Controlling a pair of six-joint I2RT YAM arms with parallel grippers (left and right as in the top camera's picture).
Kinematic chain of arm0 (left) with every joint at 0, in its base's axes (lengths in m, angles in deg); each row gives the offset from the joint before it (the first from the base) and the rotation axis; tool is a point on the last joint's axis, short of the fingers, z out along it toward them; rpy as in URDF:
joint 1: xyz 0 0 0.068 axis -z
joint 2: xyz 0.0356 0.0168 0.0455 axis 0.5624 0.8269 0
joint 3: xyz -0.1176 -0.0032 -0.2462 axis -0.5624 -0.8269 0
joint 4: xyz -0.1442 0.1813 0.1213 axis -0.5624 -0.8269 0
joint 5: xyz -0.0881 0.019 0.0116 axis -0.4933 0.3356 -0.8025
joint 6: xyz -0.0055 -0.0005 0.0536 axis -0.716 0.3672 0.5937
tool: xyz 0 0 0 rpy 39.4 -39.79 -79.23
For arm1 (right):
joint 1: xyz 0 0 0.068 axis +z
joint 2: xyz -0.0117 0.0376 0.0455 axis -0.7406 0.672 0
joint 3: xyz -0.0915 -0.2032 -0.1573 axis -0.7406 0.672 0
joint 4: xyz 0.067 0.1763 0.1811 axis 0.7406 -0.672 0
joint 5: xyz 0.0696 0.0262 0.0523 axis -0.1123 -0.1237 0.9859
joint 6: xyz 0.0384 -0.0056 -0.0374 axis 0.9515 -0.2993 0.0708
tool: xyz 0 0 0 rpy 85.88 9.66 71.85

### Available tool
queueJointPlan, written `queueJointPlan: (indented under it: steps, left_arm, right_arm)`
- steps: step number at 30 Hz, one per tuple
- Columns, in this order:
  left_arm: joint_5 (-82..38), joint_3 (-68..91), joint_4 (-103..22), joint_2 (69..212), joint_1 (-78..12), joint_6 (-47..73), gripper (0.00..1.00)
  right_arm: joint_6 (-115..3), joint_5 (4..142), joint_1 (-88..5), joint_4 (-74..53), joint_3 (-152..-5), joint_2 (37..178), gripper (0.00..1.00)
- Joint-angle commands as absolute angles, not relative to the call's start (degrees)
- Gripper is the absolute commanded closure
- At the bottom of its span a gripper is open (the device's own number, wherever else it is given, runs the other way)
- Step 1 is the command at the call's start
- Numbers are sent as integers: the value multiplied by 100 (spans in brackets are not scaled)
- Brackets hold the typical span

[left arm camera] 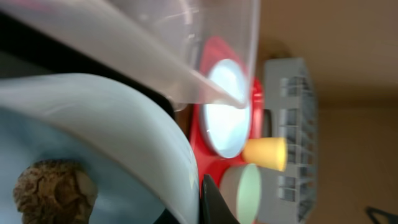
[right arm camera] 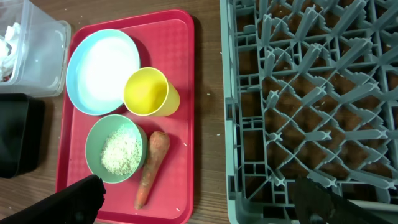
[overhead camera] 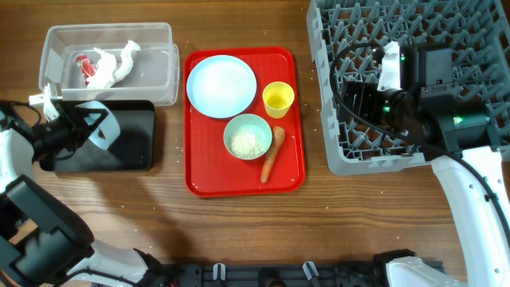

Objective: Sort waste into correct bins and load items into the dishwasher rack
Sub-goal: 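Tip the blue bowl over the black tray to dump the scrap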

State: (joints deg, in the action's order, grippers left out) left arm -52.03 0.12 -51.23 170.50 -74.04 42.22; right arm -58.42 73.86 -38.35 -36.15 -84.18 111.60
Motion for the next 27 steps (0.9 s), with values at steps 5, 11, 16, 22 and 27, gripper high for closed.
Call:
queueJointPlan:
  steps: [5, 11, 16, 22, 27]
  left_arm:
    - [-7998, -29, -5261, 17116, -7992, 4618, 96]
    - [-7743, -29, -5219, 17266, -8407, 4592, 96]
    - [-8003, -29, -5009, 17596, -8643, 4157, 96]
    - [-8046, -23, -5022, 17596, -8628, 3986, 96]
    - [-7548, -23, -5114, 16716, -8079, 3984, 96]
  right_arm:
    - [-5941, 7390, -3848, -3591, -8534, 11224, 0]
    - [-5941, 7390, -3848, -3582, -8534, 11224, 0]
    - [-5941, 7390, -3848, -3582, -8534, 11224, 0]
    - [-5936, 7390, -3848, -3574, -8534, 11224, 0]
    - [-5941, 7390, -3848, -3447, -8534, 11224, 0]
